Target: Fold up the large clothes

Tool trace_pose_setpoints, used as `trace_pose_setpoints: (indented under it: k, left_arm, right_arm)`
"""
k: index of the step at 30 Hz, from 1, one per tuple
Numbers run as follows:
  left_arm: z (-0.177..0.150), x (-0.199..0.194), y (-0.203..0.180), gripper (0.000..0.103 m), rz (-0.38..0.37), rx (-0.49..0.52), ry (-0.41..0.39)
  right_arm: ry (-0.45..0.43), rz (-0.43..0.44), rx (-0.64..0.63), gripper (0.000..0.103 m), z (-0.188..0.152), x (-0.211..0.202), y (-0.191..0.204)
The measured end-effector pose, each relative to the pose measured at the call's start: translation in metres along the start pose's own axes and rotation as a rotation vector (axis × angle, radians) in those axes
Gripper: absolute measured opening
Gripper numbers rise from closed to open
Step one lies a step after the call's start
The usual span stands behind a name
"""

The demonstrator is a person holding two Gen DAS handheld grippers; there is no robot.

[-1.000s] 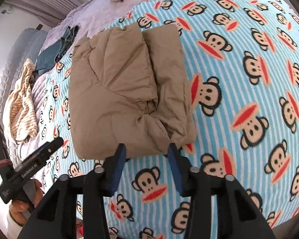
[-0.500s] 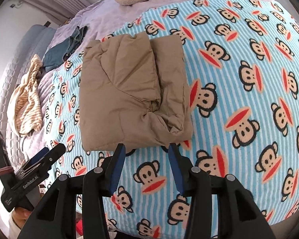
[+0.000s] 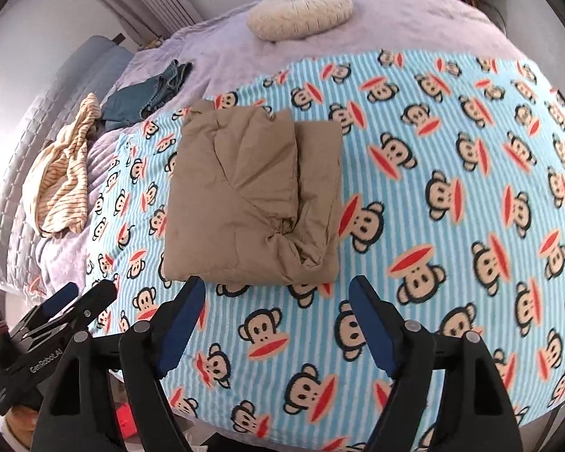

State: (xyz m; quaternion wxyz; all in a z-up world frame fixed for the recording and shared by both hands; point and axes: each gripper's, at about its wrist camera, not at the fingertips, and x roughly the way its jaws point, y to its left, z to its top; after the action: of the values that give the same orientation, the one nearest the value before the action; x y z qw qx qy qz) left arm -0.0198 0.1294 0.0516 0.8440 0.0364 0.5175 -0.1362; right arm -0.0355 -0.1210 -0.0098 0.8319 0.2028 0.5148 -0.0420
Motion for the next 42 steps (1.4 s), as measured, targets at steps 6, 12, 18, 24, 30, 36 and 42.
trace_pose_setpoints:
  k: [6, 12, 18, 24, 30, 36, 42]
  left_arm:
    - [-0.001, -0.021, 0.002, 0.103, 0.012, 0.008, -0.036]
    - [0.013, -0.026, 0.022, 0.103, 0.024, 0.051, -0.082]
    - [0.030, -0.026, 0.052, 0.103, 0.022, 0.051, -0.092]
    - [0.042, -0.029, 0.066, 0.103, 0.008, 0.073, -0.115]
    - [0.043, -0.034, 0.065, 0.103, 0.012, 0.098, -0.128]
    - [0.043, -0.038, 0.066, 0.103, 0.013, 0.093, -0.131]
    - [0.043, -0.039, 0.066, 0.103, 0.011, 0.092, -0.132]
  right_arm:
    - [-0.083, -0.030, -0.036, 0.089, -0.006, -0.022, 0.010]
    - [-0.167, -0.095, -0.042, 0.089, -0.009, -0.026, 0.035]
    - [-0.152, -0.163, 0.010, 0.089, -0.006, -0.018, 0.059]
    - [-0.184, -0.221, 0.035, 0.089, -0.001, -0.027, 0.076]
    - [-0.186, -0.235, 0.019, 0.090, 0.001, -0.031, 0.087]
    - [-0.189, -0.237, 0.018, 0.090, -0.001, -0.033, 0.092]
    - [-0.190, -0.239, 0.019, 0.090, 0.000, -0.034, 0.090]
